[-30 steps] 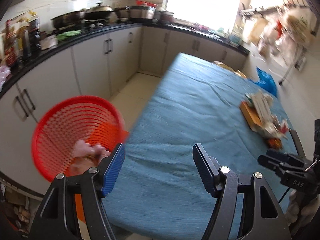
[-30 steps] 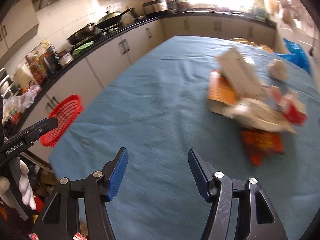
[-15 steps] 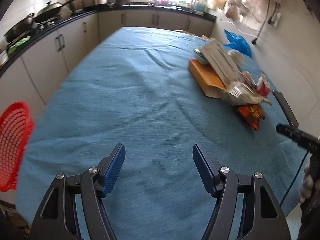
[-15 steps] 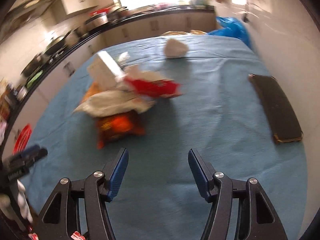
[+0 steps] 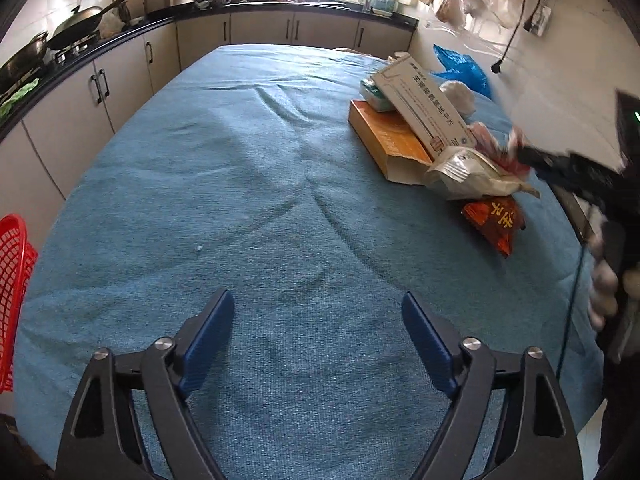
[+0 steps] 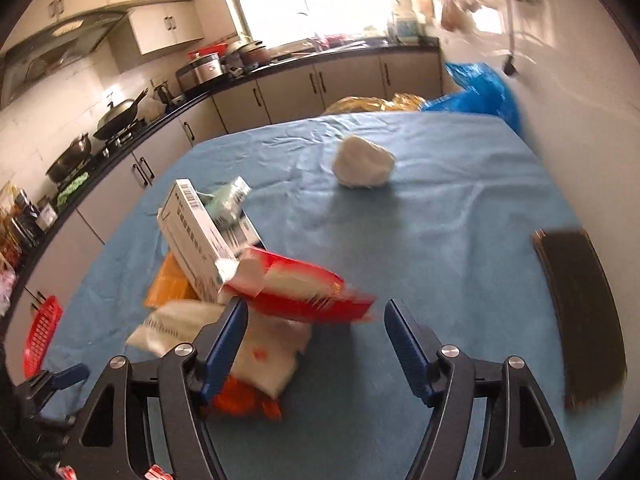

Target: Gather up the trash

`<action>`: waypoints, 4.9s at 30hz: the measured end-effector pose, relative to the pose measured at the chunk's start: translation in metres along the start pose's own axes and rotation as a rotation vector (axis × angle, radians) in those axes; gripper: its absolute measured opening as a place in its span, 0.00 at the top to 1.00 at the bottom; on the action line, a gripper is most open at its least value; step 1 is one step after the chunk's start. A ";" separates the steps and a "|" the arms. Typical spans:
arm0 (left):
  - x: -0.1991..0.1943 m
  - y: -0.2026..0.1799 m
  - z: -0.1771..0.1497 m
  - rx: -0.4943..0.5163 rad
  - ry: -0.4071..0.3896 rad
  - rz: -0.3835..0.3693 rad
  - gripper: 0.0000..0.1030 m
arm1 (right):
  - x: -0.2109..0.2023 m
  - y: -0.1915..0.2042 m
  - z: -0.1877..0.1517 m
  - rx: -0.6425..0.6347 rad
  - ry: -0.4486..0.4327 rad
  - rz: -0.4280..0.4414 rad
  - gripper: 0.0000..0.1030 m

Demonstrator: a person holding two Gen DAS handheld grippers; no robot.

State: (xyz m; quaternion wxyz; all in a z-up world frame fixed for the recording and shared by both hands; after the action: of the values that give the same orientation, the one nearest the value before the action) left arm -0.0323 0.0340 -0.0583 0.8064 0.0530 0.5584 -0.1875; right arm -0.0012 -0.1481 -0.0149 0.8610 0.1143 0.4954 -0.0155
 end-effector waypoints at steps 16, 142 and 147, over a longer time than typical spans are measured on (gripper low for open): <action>-0.003 -0.012 0.069 -0.067 -0.015 -0.065 0.15 | 0.041 -0.017 -0.005 0.131 0.099 0.164 0.88; -0.161 0.238 -0.108 -0.465 -0.386 0.059 0.58 | -0.084 0.305 -0.044 -0.478 -0.051 0.239 0.92; -0.164 0.274 -0.099 -0.494 -0.386 0.099 0.58 | -0.070 0.383 -0.041 -0.537 -0.015 0.354 0.92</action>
State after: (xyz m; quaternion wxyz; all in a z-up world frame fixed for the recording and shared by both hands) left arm -0.0704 0.3563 0.0225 0.8940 -0.1541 0.4206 -0.0133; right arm -0.0181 0.2278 0.0946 0.8534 -0.0329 0.4476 0.2650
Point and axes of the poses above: each gripper's, at about its wrist camera, not at the fingertips, and x roughly the way its jaws point, y to its left, z to its top, the point moved 9 cm from there along x, roughly the way its jaws point, and after that the axes turned 14 degrees about y, right-handed, at the moved point
